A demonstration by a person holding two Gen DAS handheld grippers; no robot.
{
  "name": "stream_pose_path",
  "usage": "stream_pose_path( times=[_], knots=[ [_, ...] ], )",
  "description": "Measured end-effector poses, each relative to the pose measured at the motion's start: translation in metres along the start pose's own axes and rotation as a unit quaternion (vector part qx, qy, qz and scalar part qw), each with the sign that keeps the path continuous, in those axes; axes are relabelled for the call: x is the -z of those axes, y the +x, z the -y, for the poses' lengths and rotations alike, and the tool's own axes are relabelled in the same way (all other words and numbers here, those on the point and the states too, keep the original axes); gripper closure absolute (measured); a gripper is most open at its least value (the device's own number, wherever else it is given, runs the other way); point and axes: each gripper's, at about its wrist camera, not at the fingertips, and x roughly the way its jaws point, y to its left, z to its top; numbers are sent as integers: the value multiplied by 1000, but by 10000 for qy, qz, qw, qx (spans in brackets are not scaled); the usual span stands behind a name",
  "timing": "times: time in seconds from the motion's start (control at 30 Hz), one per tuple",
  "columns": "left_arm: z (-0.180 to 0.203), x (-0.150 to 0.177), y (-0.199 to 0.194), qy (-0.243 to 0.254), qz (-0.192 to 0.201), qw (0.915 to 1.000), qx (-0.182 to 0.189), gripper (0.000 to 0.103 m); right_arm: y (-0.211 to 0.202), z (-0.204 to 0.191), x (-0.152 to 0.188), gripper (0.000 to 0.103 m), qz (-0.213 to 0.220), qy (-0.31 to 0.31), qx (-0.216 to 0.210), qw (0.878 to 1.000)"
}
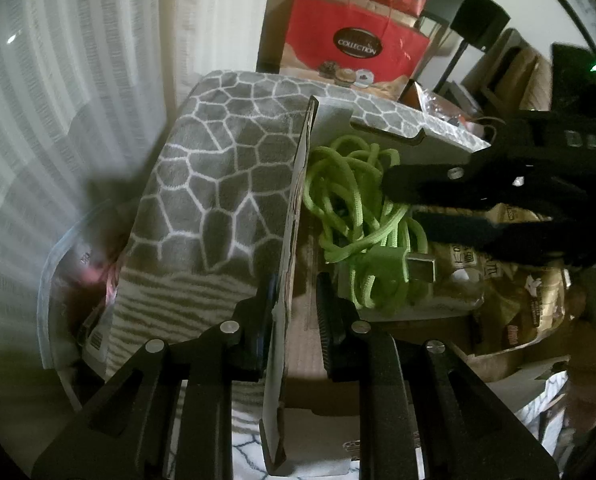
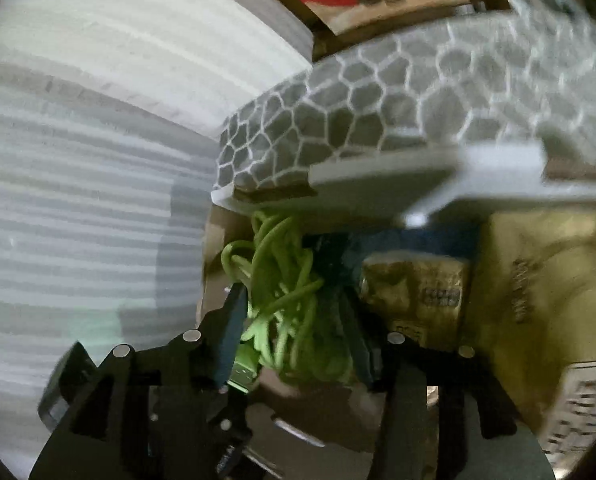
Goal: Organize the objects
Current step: 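Carry the green cable into the box and release it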
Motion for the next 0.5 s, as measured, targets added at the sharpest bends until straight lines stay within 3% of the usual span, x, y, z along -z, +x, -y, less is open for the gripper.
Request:
stream_pose_path(
  times=[0.07, 0.27, 0.5],
  knots=[
    [1, 0, 0, -2, -3, 10000, -2, 86, -10, -4, 0, 48, 99, -223, 135, 9996],
    [1, 0, 0, -2, -1, 10000, -2, 86, -48, -16, -1, 47, 312, -999, 371, 9938],
    [0, 0, 0, -3, 1, 10000, -7, 86, -95, -3, 2, 47, 583, -1573, 1063, 9801]
  ],
)
